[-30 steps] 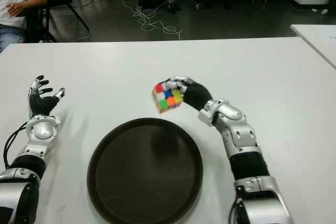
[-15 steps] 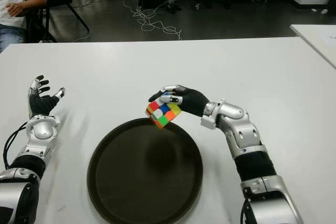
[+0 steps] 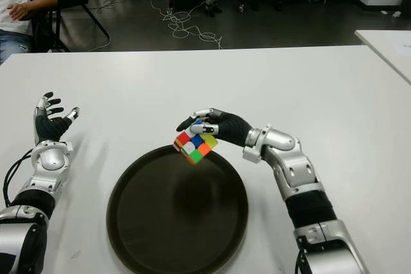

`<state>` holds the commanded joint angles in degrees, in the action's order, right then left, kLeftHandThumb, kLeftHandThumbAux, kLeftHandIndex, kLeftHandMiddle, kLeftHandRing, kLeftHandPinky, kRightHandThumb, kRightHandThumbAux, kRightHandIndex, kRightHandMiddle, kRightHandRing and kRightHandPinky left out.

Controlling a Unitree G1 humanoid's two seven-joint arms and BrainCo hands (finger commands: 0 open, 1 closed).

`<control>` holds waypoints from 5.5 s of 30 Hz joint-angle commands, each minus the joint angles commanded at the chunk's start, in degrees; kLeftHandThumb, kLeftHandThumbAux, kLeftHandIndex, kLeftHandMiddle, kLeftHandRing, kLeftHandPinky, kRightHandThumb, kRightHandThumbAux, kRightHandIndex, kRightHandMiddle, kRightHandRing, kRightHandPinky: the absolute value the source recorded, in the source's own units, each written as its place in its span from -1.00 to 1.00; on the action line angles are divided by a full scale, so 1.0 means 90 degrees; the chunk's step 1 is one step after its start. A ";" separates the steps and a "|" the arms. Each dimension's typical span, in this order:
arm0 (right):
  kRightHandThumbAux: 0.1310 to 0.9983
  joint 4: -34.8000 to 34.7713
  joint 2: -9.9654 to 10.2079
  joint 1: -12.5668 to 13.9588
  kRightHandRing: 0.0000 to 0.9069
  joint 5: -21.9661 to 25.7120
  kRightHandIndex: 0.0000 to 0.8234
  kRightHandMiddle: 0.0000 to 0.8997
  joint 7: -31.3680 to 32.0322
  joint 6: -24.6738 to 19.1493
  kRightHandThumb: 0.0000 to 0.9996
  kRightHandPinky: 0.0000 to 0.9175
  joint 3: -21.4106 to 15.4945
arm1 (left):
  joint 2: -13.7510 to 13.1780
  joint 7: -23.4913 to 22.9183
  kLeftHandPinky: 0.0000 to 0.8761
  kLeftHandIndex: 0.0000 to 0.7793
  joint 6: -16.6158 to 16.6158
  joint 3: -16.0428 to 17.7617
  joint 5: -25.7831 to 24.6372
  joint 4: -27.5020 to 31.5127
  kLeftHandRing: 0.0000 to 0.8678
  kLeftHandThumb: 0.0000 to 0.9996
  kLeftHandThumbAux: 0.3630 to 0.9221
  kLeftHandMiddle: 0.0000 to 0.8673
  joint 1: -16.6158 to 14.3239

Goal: Pick up the Rubik's Cube and put it in the plate

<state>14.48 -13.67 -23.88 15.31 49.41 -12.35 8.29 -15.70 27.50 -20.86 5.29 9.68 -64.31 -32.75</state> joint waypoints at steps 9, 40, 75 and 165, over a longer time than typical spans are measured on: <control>0.38 -0.0156 -0.0127 0.0051 0.79 -0.0117 0.06 0.77 0.0136 0.0184 0.37 0.72 0.0128 | 0.0002 -0.0033 -0.19 -0.63 -0.0048 0.0037 -0.0046 0.0005 -0.37 -0.79 0.43 -0.48 0.0011; 0.39 -0.0518 -0.0304 0.0184 0.81 -0.0171 0.06 0.78 0.0591 0.0337 0.36 0.73 0.0293 | 0.0027 0.0000 -0.08 -0.65 -0.0078 0.0052 -0.0045 0.0009 -0.33 -0.74 0.44 -0.47 0.0019; 0.32 0.1050 0.0229 0.0268 -0.55 -0.1319 -0.63 -0.58 -0.0964 0.3601 -0.89 -0.59 0.0296 | 0.0032 -0.0125 -0.02 -0.66 -0.0270 0.0098 -0.0137 -0.0069 -0.27 -0.72 0.40 -0.45 0.0020; 0.86 0.5033 -0.0441 -0.1934 -0.91 -0.1011 -0.87 -0.84 -0.2004 0.5484 -1.00 -0.88 -0.1603 | 0.0036 0.0020 -0.15 -0.71 0.0045 0.0003 -0.0027 0.0072 -0.37 -0.88 0.45 -0.50 0.0040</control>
<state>59.78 -17.64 -41.29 6.22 31.37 37.01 -6.13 -15.38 27.67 -20.46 5.32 9.44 -63.66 -32.38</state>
